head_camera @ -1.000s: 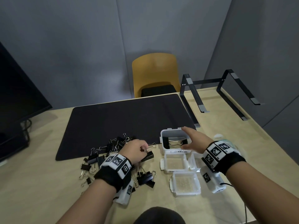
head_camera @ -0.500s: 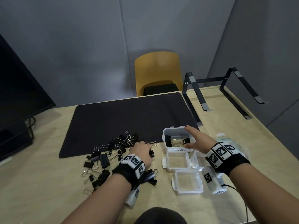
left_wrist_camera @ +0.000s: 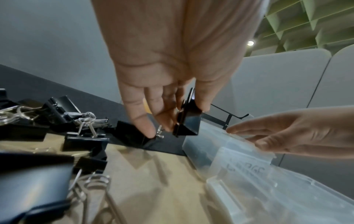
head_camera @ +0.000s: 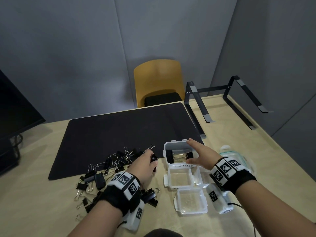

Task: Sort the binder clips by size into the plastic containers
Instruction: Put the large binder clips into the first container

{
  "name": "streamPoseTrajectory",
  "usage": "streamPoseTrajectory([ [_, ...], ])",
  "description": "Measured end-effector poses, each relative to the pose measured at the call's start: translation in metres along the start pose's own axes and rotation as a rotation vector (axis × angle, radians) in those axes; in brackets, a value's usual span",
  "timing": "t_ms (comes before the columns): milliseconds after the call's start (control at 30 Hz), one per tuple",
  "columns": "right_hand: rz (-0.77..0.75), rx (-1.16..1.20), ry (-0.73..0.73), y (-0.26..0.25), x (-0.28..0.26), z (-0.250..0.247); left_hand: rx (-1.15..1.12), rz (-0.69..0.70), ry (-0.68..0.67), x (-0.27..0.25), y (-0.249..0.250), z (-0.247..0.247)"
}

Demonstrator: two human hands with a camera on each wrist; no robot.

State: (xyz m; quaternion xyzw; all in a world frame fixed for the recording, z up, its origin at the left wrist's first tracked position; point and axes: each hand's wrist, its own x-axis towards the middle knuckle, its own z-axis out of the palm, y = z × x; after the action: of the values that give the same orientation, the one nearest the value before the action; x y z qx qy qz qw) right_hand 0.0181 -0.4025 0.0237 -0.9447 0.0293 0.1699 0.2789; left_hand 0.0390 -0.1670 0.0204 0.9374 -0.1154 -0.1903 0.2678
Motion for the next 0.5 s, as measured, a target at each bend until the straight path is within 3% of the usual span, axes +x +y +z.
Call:
streamPoseTrajectory([
  [267,-0.009,0.004,-0.004,0.002,0.000,0.000,-0.298,0.088,0.196,0.000,0.021,-0.022],
  [400,-0.012,0.012,-0.009,0.001,-0.001,-0.001,-0.523,0.119,0.134,0.011,0.024,-0.018],
  [500,-0.016,0.015,-0.014,0.001,-0.001,-0.001,-0.526,0.131,0.090,0.019,0.028,-0.009],
])
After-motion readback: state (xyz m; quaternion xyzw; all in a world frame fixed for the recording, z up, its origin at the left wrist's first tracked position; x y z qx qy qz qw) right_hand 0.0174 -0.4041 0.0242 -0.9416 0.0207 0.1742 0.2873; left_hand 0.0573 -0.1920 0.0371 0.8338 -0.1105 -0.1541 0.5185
